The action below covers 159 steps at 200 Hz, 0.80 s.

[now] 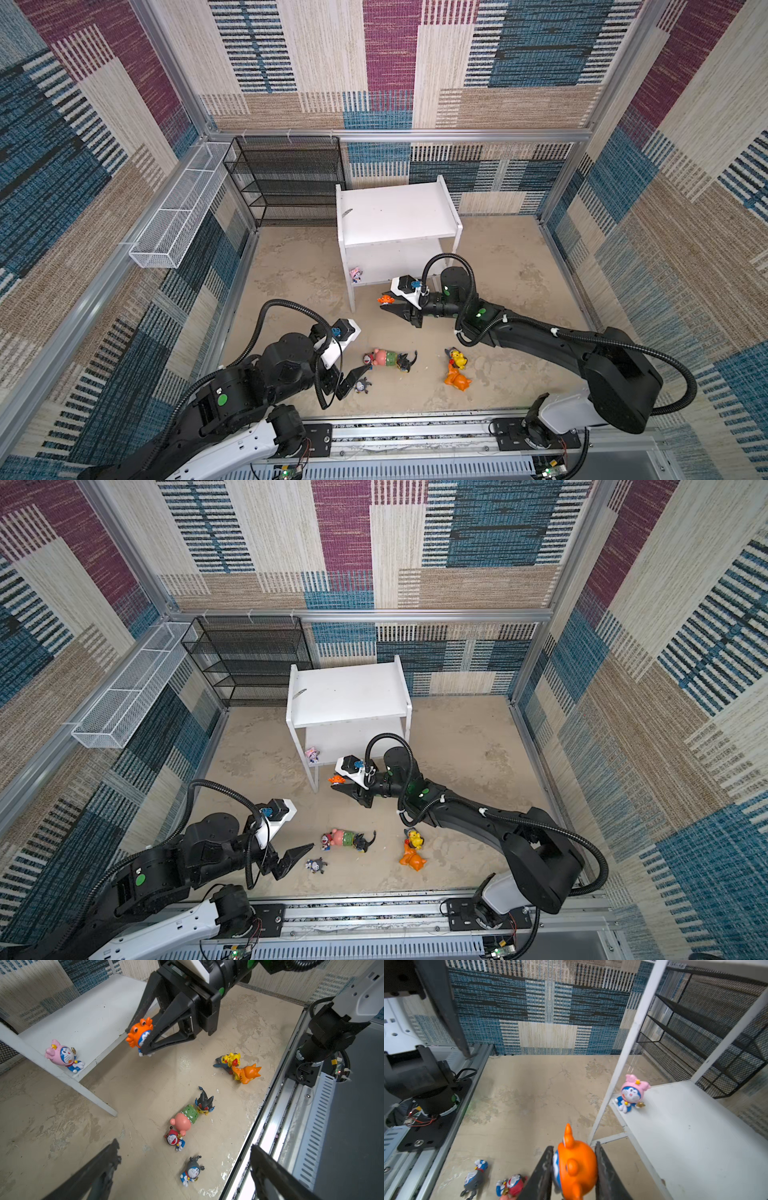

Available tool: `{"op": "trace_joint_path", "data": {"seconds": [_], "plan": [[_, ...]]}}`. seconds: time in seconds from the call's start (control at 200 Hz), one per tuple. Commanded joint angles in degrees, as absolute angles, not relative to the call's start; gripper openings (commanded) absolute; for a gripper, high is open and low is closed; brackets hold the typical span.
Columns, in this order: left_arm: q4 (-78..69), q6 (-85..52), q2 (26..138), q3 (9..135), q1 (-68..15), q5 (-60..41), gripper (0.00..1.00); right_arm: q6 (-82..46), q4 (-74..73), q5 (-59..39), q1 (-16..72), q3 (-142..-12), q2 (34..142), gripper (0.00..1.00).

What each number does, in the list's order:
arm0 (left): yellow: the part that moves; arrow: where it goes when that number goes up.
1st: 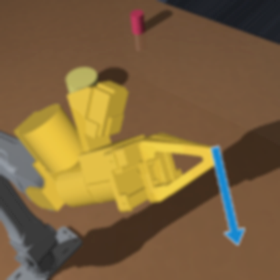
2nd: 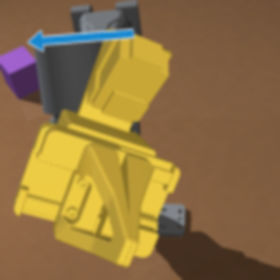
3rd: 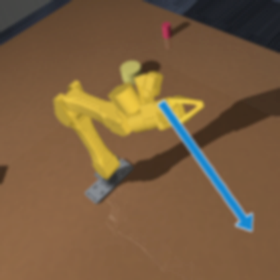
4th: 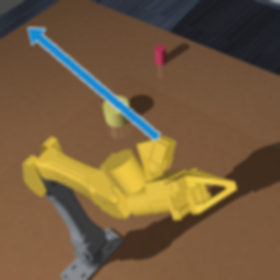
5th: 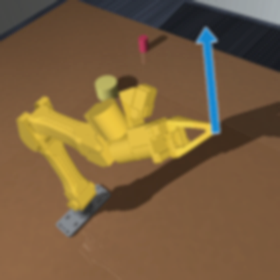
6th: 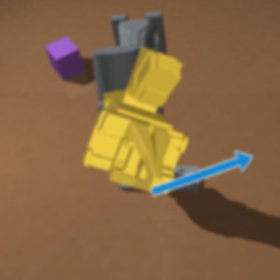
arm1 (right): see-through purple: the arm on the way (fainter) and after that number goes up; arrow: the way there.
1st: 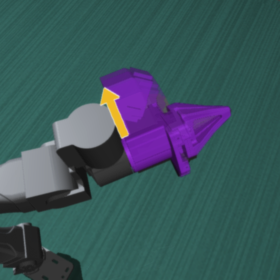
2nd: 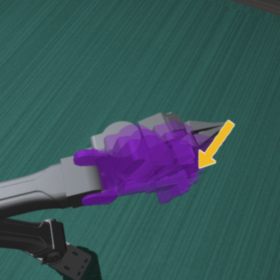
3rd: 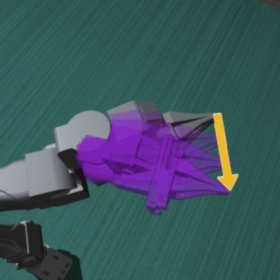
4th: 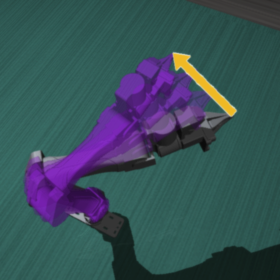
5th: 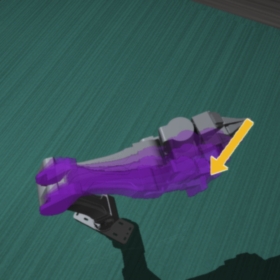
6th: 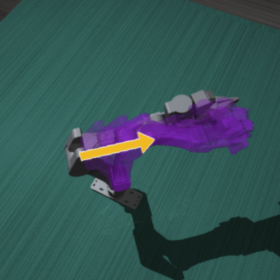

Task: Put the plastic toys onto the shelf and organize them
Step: 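Carry the orange figurine to the shelf with the right gripper while the left draws back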

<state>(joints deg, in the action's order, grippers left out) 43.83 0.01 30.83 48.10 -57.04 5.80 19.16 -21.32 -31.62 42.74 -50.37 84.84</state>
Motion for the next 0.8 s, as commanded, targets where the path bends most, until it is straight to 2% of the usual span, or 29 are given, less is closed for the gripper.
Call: {"op": "trace_joint_path", "data": {"seconds": [0.0, 0.291, 0.446, 0.791], "plan": [[41.9, 0.6, 30.5, 48.0, -57.0, 6.6, 0.99, 20.0, -26.4, -31.4, 41.8, -52.5, 87.0, 0.25], [40.8, 0.9, 28.4, 48.3, -57.0, 9.3, 0.99, 19.0, -27.0, -32.2, 39.4, -58.4, 94.1, 0.25], [39.2, 0.1, 29.4, 49.8, -57.0, 17.6, 0.99, 18.2, -27.9, -32.0, 38.4, -59.8, 96.2, 0.25], [30.6, 4.8, 34.2, 49.1, -57.0, 27.5, 0.99, 18.2, -28.1, -30.5, 37.6, -63.1, 100.4, 0.25]]}}
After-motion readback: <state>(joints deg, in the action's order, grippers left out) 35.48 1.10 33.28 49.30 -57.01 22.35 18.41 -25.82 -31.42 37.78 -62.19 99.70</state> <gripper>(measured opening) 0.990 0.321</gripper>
